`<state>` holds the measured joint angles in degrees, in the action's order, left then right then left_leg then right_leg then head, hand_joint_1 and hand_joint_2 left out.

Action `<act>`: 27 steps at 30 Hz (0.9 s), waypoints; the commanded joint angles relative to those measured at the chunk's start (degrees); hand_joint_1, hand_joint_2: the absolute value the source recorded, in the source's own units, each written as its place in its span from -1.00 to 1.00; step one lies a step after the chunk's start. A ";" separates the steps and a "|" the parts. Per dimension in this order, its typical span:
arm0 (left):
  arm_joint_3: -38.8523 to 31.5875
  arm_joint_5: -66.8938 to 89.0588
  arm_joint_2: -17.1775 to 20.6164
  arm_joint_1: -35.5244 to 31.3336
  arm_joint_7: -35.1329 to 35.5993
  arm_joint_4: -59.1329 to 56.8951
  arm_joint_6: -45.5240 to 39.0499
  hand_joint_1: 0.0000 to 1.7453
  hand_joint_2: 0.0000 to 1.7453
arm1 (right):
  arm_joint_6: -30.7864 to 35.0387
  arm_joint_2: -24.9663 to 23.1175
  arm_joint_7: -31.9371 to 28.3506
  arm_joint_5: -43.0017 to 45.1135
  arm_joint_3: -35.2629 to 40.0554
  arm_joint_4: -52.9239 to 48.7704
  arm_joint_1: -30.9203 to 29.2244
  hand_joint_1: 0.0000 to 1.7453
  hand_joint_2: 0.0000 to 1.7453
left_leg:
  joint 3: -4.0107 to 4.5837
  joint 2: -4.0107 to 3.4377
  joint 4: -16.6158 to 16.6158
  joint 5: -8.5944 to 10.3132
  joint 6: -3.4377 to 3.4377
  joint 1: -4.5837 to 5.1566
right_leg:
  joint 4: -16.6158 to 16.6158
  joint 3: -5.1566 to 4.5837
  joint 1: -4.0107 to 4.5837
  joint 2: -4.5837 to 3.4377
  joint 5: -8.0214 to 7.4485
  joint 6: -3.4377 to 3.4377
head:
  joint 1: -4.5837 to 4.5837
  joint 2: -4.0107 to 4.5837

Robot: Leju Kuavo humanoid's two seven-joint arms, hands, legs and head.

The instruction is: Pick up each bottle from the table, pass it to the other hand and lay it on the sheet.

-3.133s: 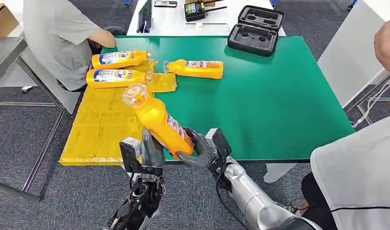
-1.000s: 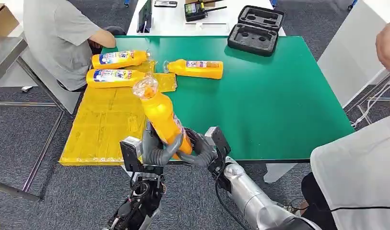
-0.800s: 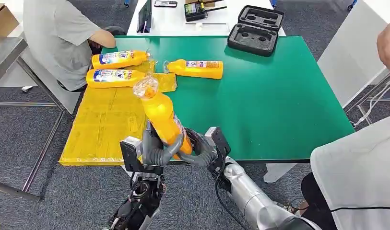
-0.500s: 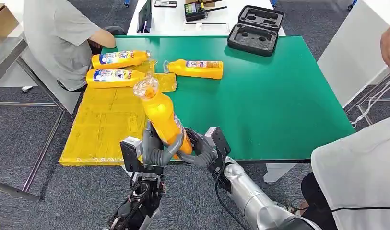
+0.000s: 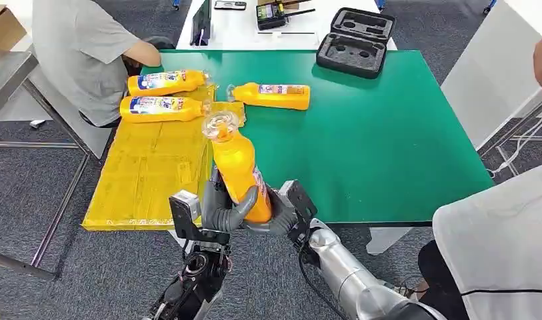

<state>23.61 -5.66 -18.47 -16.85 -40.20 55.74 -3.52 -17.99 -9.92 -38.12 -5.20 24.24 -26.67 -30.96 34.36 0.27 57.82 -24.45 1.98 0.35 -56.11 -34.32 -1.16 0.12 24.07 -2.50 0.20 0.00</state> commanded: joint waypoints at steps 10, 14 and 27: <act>-0.10 1.78 -1.43 -0.81 0.20 -2.53 -3.51 1.00 1.00 | 4.56 1.19 0.63 0.28 -0.09 -1.57 -0.01 -1.00 1.00 | -0.12 0.06 -0.01 -0.05 -0.07 -0.04 | 0.03 0.15 0.04 0.07 0.06 0.08 | 0.00 0.00; -0.32 3.09 -0.11 -1.08 0.20 -0.52 -6.54 1.00 1.00 | 5.96 1.97 0.68 1.44 -2.71 -2.92 0.63 -1.00 -1.00 | -0.09 0.08 0.00 -0.04 -0.08 -0.06 | 0.03 0.13 0.06 0.09 0.05 0.08 | -0.02 0.00; 1.83 9.52 8.45 -2.09 0.20 7.01 -25.20 1.00 1.00 | 9.62 3.66 -1.04 0.91 -7.96 -6.38 5.77 -1.00 -1.00 | -0.27 -0.01 -0.08 -0.08 -0.15 -0.08 | 0.07 0.28 0.09 -0.01 0.08 0.15 | -0.02 0.00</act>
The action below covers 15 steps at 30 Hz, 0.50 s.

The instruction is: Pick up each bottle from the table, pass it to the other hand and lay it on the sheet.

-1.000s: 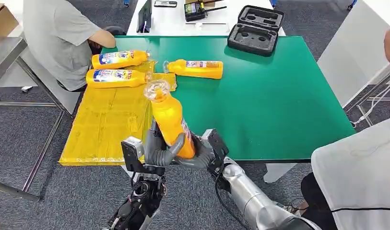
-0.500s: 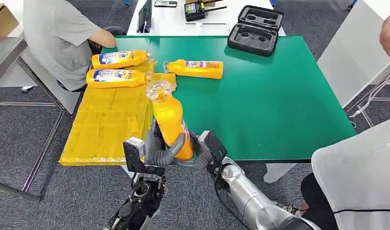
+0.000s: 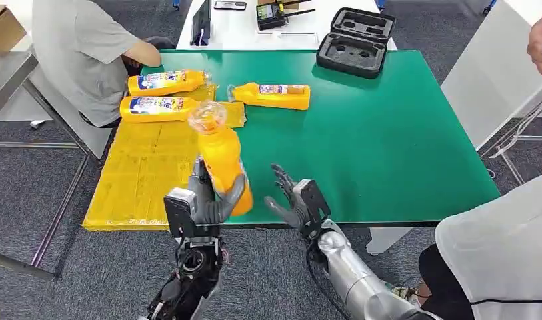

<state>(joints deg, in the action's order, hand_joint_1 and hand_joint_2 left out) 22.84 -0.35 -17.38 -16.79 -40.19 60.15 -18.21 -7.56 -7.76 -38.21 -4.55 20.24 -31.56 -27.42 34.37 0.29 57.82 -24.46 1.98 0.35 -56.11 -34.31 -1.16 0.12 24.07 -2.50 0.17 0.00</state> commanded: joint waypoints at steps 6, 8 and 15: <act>8.99 8.26 10.40 -5.31 0.19 -1.32 -21.79 1.00 1.00 | -1.20 0.77 -1.57 0.48 -4.51 0.30 1.68 -1.00 -1.00 | -0.15 0.01 -0.03 -0.02 -0.11 -0.07 | 0.02 0.15 0.08 0.02 0.03 0.11 | 0.00 0.00; 8.99 8.26 10.40 -5.31 0.19 -1.32 -21.79 1.00 1.00 | -1.20 0.77 -1.57 0.48 -4.51 0.30 1.68 -1.00 -1.00 | -0.10 0.01 -0.03 -0.01 -0.07 -0.04 | 0.01 0.09 0.04 0.02 0.02 0.07 | 0.02 0.00; -6.84 31.41 7.39 -9.43 0.19 -11.75 -21.79 1.00 1.00 | -2.30 0.04 -1.79 0.91 -6.78 -1.67 4.43 -1.00 -1.00 | -0.27 0.04 -0.02 -0.08 -0.15 -0.11 | 0.04 0.31 0.11 0.05 0.09 0.16 | 0.00 0.00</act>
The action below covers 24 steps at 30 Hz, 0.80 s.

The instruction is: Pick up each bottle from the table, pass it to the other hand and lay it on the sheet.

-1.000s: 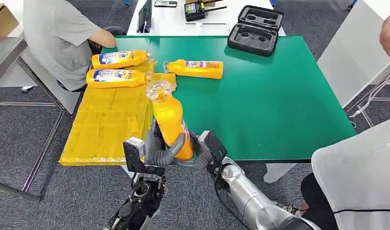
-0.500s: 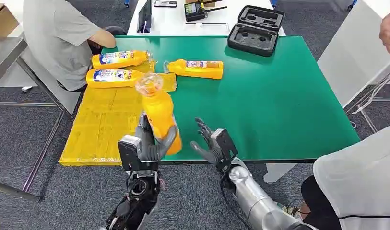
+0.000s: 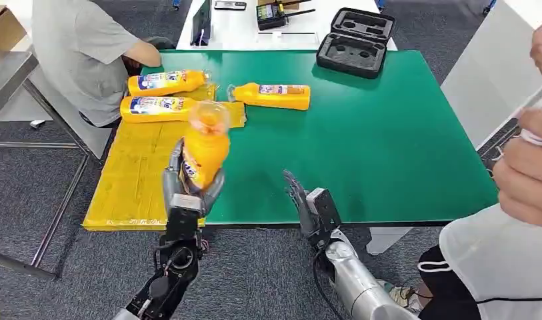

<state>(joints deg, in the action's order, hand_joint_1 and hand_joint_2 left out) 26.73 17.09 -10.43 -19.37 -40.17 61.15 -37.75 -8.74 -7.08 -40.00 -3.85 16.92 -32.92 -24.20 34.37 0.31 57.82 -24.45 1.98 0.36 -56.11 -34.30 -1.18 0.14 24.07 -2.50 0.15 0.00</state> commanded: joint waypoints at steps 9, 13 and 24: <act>-31.25 37.59 -4.61 -11.25 0.17 -13.12 -2.25 0.98 1.00 | -0.63 0.21 0.00 -0.87 -2.82 -7.21 4.02 -1.00 -1.00 | -0.10 -0.01 0.08 -0.08 -0.13 -0.14 | -0.03 0.12 0.15 0.03 0.07 0.12 | 0.02 0.00; -35.31 43.89 -5.56 -12.49 0.17 -13.63 -2.25 0.96 1.00 | -0.55 0.48 0.00 -1.25 -2.32 -8.75 4.74 -1.00 -1.00 | -0.13 -0.01 0.10 -0.10 -0.12 -0.13 | -0.04 0.17 0.14 0.03 0.09 0.12 | 0.00 0.00; -44.98 62.57 -7.09 -13.78 0.17 -14.45 -2.25 1.00 1.00 | -0.90 0.82 0.00 -1.30 -1.07 -9.82 4.75 -1.00 -1.00 | -0.08 0.00 0.04 -0.05 -0.09 -0.07 | -0.01 0.09 0.08 0.02 0.05 0.09 | 0.02 0.00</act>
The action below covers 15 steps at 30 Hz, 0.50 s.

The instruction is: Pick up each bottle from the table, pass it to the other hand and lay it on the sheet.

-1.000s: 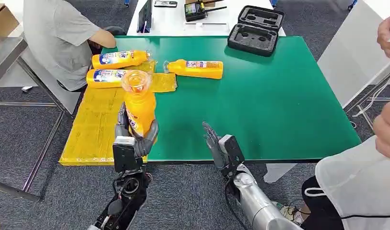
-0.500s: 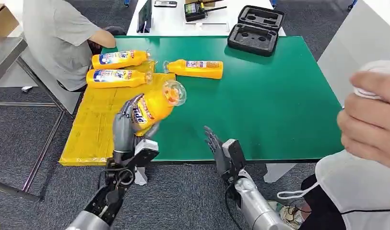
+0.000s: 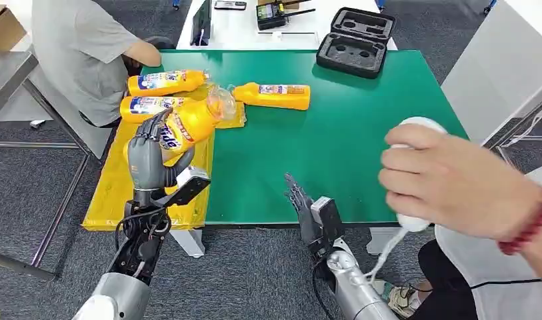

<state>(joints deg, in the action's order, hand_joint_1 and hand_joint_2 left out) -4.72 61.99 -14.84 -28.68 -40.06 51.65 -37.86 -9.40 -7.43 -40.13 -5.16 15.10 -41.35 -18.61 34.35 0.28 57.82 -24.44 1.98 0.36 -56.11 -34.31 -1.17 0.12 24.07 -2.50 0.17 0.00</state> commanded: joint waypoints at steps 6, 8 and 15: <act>-5.78 27.50 2.31 -5.75 12.90 -11.24 -2.14 1.00 1.00 | -1.35 1.25 0.13 0.96 2.21 0.11 -2.17 -1.00 -1.00 | -0.20 -0.07 0.02 -0.08 -0.14 -0.11 | 0.00 0.21 0.11 -0.04 0.06 0.14 | 0.00 0.00; 2.05 28.01 6.12 -7.06 19.68 -15.20 -2.14 1.00 1.00 | -1.97 1.23 0.13 1.79 3.28 0.77 -2.79 -1.00 -1.00 | -0.17 -0.03 0.03 -0.07 -0.15 -0.10 | -0.01 0.19 0.10 0.00 0.06 0.15 | -0.02 0.00; 15.12 28.01 11.94 -9.32 29.43 -19.94 -2.14 1.00 1.00 | -3.25 1.75 0.13 3.71 5.47 0.83 -3.26 -1.00 -1.00 | -0.18 0.02 0.04 -0.08 -0.14 -0.12 | -0.03 0.21 0.12 0.03 0.09 0.15 | -0.02 0.00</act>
<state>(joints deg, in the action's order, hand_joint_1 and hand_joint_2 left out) -5.15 89.77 -11.32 -32.49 -16.58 42.84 -37.88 -11.50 -7.15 -40.13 -2.75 16.74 -42.47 -18.94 34.35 0.29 57.82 -24.43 1.98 0.35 -56.13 -34.30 -1.16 0.12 24.06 -2.50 0.15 0.00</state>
